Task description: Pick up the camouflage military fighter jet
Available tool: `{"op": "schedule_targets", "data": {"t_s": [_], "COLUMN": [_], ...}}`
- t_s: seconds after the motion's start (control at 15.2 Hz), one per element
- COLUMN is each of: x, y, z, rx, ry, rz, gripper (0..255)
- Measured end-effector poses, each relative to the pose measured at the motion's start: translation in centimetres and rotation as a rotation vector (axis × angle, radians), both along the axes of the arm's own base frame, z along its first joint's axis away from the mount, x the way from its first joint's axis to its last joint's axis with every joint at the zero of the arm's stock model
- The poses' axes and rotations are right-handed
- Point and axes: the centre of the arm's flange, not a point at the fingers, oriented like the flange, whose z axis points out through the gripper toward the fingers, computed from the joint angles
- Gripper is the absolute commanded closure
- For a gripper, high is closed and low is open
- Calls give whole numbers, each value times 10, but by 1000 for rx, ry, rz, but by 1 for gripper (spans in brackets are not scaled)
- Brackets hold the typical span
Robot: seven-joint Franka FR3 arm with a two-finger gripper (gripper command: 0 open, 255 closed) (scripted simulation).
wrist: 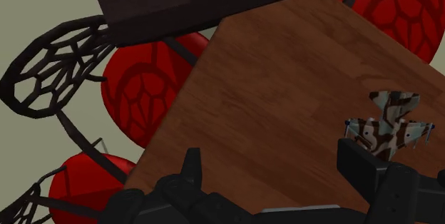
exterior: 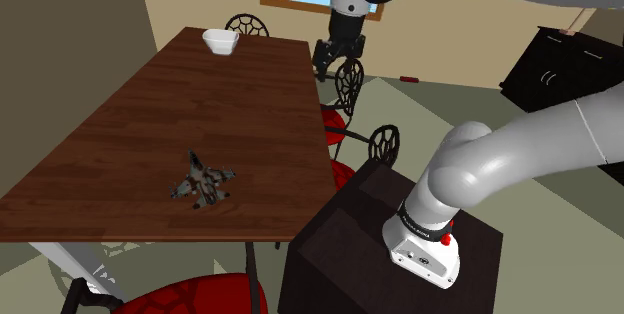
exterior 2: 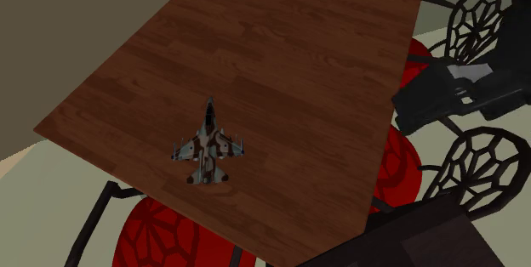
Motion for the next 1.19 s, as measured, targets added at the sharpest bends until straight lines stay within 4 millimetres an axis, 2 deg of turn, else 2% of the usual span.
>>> {"op": "schedule_targets", "data": {"t_s": [0.66,0.92,1.19], "x": [80,115,149], "y": [69,91,115], "z": [-83,-110,-147], "rx": [13,19,24], "ry": [14,20,25], "rz": [-26,-36,-46], "gripper": [0,0,0]}}
